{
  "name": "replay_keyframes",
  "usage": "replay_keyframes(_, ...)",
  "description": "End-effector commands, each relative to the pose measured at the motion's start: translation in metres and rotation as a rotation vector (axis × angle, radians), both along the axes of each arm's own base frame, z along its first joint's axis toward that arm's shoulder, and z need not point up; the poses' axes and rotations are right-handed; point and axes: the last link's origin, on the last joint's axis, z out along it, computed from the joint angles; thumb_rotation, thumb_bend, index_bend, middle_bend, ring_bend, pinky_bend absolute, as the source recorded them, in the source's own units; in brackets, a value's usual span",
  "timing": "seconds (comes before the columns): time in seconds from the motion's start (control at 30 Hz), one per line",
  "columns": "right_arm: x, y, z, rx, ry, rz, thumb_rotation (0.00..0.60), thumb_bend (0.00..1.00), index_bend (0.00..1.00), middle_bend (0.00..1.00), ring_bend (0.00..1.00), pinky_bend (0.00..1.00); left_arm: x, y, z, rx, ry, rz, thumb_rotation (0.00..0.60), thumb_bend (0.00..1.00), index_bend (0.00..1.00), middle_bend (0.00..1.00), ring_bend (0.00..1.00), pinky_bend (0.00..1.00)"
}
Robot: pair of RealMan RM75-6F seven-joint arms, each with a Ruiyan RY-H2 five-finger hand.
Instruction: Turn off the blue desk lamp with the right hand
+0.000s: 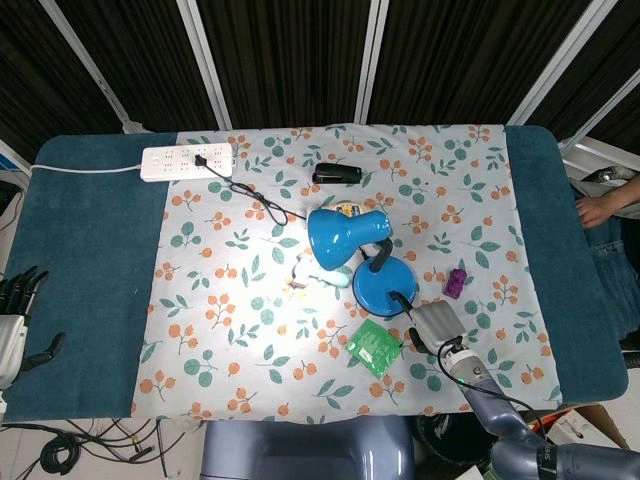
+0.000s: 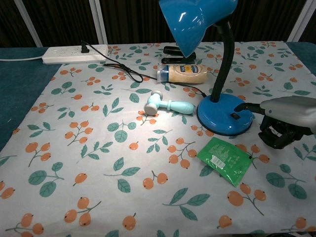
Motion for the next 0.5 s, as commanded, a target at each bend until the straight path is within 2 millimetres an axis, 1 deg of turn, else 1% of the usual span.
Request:
replay_keyframes(0.03, 0.0001, 0.0002, 0.0002, 0.0, -0.001, -0.001, 0.6, 0.57, 0.02, 0.76, 0.79, 0.76, -0.0001, 0.0, 0.0, 0.0, 0.001, 0.0, 0.6, 0.3, 0.0, 0.0, 0.0, 0.0)
replay_keyframes(0.5, -0.0013, 0.0002, 0.0012, -0.003, 0.001, -0.006, 0.6, 0.57, 0.02, 0.76, 0.8, 0.76, 0.0, -0.0009, 0.0008, 0.005, -0.001, -0.002, 0.6, 0.29, 0.0, 0.0, 0.0, 0.0)
